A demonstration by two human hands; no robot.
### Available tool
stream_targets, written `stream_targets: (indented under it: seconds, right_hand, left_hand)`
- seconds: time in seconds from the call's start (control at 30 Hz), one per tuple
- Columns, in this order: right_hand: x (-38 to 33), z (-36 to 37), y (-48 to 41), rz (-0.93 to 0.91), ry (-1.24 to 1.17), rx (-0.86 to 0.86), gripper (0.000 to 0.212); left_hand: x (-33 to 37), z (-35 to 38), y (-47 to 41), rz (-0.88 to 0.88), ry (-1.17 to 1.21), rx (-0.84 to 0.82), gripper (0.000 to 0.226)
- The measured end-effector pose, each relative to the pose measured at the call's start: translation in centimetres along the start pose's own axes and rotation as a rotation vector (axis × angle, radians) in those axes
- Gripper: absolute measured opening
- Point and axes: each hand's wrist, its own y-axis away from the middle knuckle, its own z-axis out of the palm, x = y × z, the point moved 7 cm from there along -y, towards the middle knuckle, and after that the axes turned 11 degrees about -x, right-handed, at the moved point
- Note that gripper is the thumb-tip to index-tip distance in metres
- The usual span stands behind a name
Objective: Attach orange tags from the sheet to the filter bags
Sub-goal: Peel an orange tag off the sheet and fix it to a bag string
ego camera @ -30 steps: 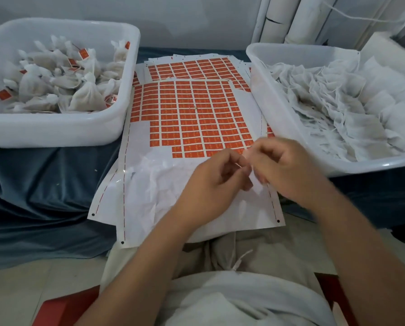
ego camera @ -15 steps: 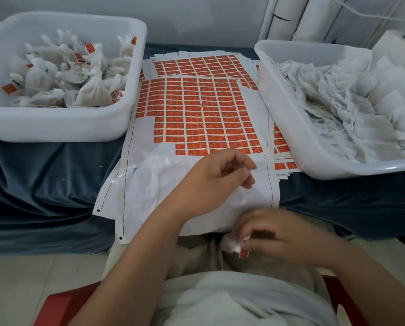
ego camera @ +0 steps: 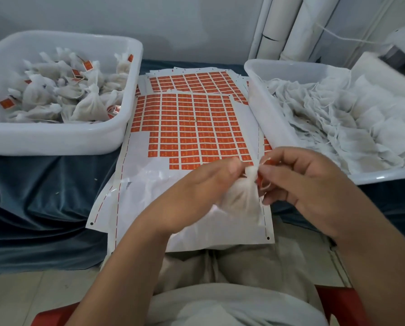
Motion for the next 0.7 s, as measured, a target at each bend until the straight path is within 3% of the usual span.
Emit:
stream_targets:
  seconds: [0.17, 0.27, 0.43, 0.57, 0.7]
  right_hand:
    - [-3.0, -1.0, -0.5, 0.002, 0.079, 0.026, 0.009]
    - [-3.1, -1.0, 0.0, 0.177, 0.362, -0.110, 0.006]
    - [-2.5, -1.0, 1.0, 0.360, 0.648, -0.219, 0.008]
    - [-3.2, -1.0, 0.9, 0.280, 0.850, -0.128, 0.005]
    - [-3.6, -0.6, 0.6, 0.201, 0.834, -0.108, 0.009]
  left_hand:
    - [2.2, -0.9, 0.9, 0.199, -0.063, 0.146, 0.028]
    - [2.5, -1.6, 1.5, 0.207, -0.184, 0.189, 0.011]
    - [2.5, -1.2, 1.6, 0.152, -0.360, 0.156, 0.011]
    - [1.4, -0.9, 1.1, 0.043, -0.449, 0.076, 0.016]
    - [1.2, -0.1, 0.9, 0.029, -0.382, 0.034, 0.020]
